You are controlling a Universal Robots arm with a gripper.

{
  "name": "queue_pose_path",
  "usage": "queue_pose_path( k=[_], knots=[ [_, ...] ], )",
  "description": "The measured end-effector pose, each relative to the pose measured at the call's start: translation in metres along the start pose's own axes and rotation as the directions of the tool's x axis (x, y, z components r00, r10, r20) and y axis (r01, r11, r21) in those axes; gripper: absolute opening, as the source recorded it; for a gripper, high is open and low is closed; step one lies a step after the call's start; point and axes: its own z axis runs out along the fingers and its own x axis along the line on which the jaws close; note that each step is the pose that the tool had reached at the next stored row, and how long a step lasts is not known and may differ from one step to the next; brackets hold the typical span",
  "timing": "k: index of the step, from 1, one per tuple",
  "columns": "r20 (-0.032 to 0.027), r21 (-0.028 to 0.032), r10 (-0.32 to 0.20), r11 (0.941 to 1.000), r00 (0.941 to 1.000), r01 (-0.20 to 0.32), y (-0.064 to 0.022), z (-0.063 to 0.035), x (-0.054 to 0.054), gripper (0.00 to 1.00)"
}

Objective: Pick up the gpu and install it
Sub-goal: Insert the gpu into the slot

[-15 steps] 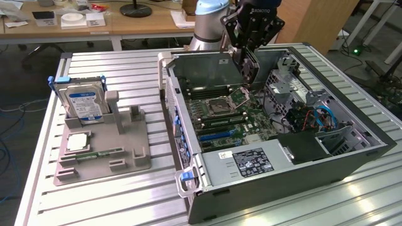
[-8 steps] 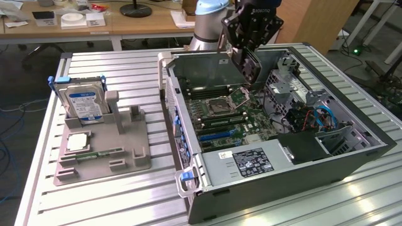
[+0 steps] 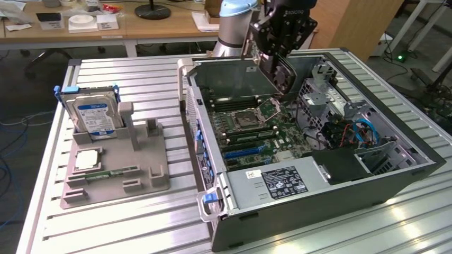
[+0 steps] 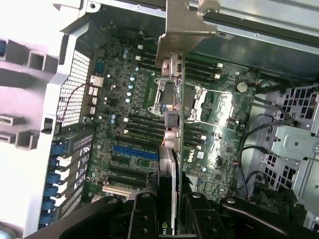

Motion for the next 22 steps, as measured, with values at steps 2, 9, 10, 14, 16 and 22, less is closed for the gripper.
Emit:
queue_pose_path(
  k=[2,9,10,14,16,22],
  knots=[
    [0.0003,0.0002,-0.024,0.9997,0.9997,0.024,-0.0001,0.0000,0.0000,0.27],
    [0.0016,0.0009,-0.107,0.9942,0.9942,0.107,-0.0003,0.0000,0.0000,0.27],
    [0.0019,0.0010,-0.119,0.9929,0.9929,0.119,-0.0003,0.0001,0.0001,0.27],
    [0.0025,0.0015,-0.165,0.9864,0.9864,0.165,-0.0005,0.0001,0.0001,0.27],
    [0.0028,0.0017,-0.187,0.9823,0.9823,0.187,-0.0005,0.0000,0.0001,0.27],
    [0.0037,0.0025,-0.256,0.9666,0.9666,0.256,-0.0008,0.0000,0.0001,0.27]
  ],
)
